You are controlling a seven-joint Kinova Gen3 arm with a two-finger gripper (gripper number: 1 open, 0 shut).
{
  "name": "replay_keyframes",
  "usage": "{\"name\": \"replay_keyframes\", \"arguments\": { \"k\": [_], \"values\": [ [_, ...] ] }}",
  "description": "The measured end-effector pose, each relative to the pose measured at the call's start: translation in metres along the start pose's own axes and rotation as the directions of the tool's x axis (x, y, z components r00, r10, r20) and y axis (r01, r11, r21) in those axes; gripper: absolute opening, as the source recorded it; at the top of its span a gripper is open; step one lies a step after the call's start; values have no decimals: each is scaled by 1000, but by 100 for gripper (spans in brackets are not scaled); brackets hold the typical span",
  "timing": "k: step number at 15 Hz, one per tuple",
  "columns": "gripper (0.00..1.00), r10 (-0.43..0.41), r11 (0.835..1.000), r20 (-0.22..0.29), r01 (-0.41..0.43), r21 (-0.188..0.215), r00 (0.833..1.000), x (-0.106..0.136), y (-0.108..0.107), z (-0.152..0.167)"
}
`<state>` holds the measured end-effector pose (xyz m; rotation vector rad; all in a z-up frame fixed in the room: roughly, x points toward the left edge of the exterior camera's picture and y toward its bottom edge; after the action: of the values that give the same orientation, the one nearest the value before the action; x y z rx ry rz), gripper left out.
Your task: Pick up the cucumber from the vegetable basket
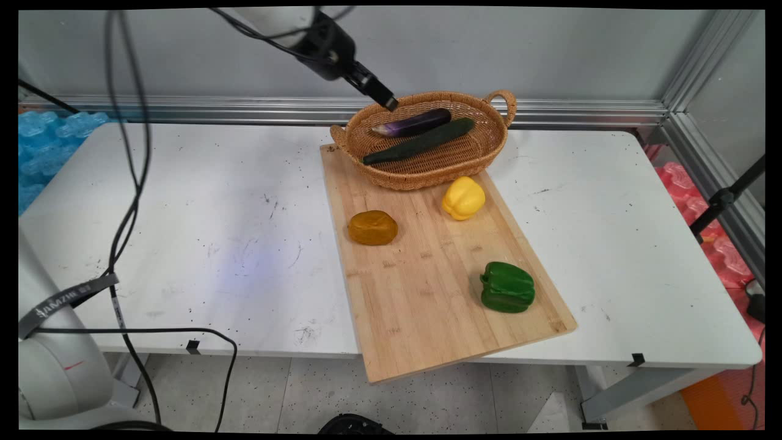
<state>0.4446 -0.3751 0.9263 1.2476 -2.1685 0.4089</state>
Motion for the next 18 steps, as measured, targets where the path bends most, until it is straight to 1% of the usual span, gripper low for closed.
{"name": "replay_keyframes", "arguments": {
  "k": [2, 6, 10, 14, 18],
  "values": [
    [100, -12, 1000, 14, 12, 14, 1000, 7, 0, 22],
    [100, -34, 999, 59, 33, 32, 998, 22, 6, 80],
    [100, -44, 998, 108, 39, 49, 993, 30, 12, 129],
    [100, -57, 997, 142, 48, 68, 988, 35, 15, 162],
    [100, -66, 995, 171, 52, 83, 983, 38, 18, 187]
  ]
}}
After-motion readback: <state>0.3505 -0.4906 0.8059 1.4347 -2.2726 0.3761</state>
